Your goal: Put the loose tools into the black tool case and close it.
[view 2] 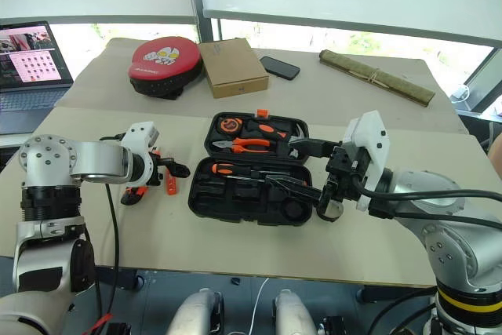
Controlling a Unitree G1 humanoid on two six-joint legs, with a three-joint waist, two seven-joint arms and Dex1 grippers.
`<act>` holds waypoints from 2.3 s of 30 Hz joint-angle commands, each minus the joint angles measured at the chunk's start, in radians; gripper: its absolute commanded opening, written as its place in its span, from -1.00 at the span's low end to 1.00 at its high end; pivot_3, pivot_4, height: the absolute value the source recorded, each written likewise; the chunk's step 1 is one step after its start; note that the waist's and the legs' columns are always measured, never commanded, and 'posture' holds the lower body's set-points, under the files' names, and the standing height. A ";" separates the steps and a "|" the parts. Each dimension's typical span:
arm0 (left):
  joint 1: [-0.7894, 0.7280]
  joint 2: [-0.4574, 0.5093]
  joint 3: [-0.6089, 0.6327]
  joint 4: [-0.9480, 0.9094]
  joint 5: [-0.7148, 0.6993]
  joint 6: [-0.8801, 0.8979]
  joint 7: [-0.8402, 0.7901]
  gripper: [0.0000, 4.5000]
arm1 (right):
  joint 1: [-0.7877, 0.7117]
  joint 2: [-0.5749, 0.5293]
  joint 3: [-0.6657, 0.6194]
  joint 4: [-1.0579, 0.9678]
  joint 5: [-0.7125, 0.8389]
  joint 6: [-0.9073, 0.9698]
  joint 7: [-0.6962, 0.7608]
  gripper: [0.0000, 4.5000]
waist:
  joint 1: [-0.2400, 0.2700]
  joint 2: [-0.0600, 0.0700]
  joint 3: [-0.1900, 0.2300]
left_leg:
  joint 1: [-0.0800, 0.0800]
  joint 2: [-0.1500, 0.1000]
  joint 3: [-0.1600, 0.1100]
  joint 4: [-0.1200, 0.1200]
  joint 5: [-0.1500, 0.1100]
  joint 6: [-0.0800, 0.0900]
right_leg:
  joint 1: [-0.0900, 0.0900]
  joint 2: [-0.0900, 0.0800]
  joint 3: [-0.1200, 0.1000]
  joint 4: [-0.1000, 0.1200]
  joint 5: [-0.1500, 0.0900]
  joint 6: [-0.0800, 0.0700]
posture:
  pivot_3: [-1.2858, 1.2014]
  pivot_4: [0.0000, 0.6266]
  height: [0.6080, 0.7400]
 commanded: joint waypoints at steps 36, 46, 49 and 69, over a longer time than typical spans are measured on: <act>-0.394 0.290 -1.014 0.020 1.170 -1.207 -2.195 -0.82 | 0.247 -0.184 -0.125 -0.146 0.196 -0.008 -0.116 1.00 | 0.024 0.000 0.001 | -0.006 -0.015 0.002 -0.007 0.003 0.004 | 0.001 -0.012 -0.005 -0.010 -0.002 0.005 | 0.03 -0.52 1.00; -0.428 0.058 -0.983 0.221 1.356 -1.331 -2.371 -0.82 | 0.300 -0.171 -0.159 -0.181 0.229 -0.016 -0.167 1.00 | 0.023 0.000 0.001 | -0.011 -0.015 0.000 -0.005 0.002 0.008 | 0.001 -0.012 -0.006 -0.014 0.000 0.008 | 0.03 -0.52 1.00; -0.439 0.003 -0.978 0.245 1.402 -1.242 -2.358 -0.82 | 0.311 -0.166 -0.167 -0.190 0.234 -0.023 -0.184 1.00 | 0.021 0.000 0.001 | -0.011 -0.016 -0.001 -0.003 0.001 0.008 | 0.002 -0.012 -0.007 -0.014 0.000 0.009 | 0.03 -0.52 1.00; -0.413 -0.060 -0.973 0.318 1.579 -1.138 -2.428 -0.82 | 0.308 -0.150 -0.145 -0.187 0.233 -0.061 -0.249 1.00 | 0.000 0.000 0.001 | -0.010 -0.015 -0.008 0.001 0.001 0.009 | 0.001 -0.011 -0.006 -0.007 0.000 0.009 | 0.03 -0.52 1.00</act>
